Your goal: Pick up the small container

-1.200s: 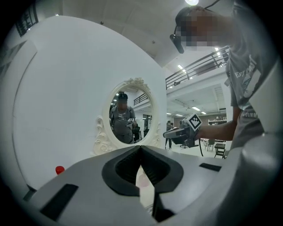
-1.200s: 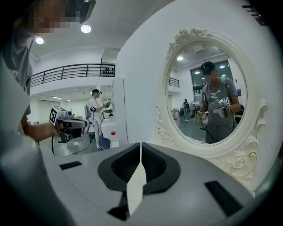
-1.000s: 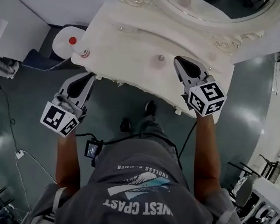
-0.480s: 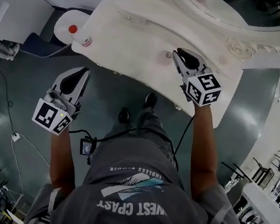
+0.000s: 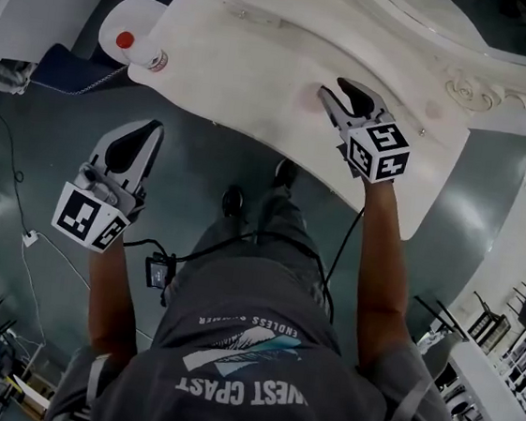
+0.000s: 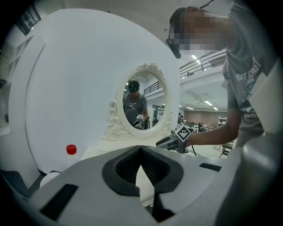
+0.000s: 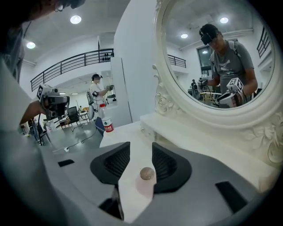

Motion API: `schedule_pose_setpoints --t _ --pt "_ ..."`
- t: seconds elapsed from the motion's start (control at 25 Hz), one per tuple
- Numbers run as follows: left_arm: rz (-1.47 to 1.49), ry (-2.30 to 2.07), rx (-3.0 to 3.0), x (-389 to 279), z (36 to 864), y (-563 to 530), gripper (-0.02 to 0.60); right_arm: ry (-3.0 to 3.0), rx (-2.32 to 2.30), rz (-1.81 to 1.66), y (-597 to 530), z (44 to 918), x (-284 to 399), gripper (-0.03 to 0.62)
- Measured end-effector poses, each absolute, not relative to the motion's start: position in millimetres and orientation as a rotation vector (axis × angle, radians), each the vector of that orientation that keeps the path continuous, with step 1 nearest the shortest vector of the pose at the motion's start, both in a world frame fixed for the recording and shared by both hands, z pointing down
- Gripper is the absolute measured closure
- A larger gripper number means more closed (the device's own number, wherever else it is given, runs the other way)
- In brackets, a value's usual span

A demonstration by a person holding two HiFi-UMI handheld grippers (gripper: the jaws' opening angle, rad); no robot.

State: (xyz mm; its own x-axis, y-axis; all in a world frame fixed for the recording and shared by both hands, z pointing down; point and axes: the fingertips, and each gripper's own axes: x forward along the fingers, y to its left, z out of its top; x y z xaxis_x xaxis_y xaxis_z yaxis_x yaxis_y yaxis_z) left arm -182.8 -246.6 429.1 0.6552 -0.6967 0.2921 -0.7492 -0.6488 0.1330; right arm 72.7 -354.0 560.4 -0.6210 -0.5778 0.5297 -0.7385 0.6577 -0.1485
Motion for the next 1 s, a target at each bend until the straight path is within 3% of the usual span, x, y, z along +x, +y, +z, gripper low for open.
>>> schedule_pose_setpoints --t 0.52,0.8,0.92,1.0 --pt "0.351 -1.187 2.587 -176 444 -243 0.566 -2.406 0.95 0.533 -352 613 64 0.391" --pt "0.357 -1.195 2.579 -173 447 -237 0.566 -2.387 0.985 0.394 -359 620 63 0.45" --pt "0.355 -1.197 2.583 -172 445 -234 0.566 -2.355 0.964 0.336 -357 632 63 0.401" --pt "0.355 -1.201 2.585 -173 444 -233 0.566 -2.337 0.975 0.329 -357 642 64 0.402"
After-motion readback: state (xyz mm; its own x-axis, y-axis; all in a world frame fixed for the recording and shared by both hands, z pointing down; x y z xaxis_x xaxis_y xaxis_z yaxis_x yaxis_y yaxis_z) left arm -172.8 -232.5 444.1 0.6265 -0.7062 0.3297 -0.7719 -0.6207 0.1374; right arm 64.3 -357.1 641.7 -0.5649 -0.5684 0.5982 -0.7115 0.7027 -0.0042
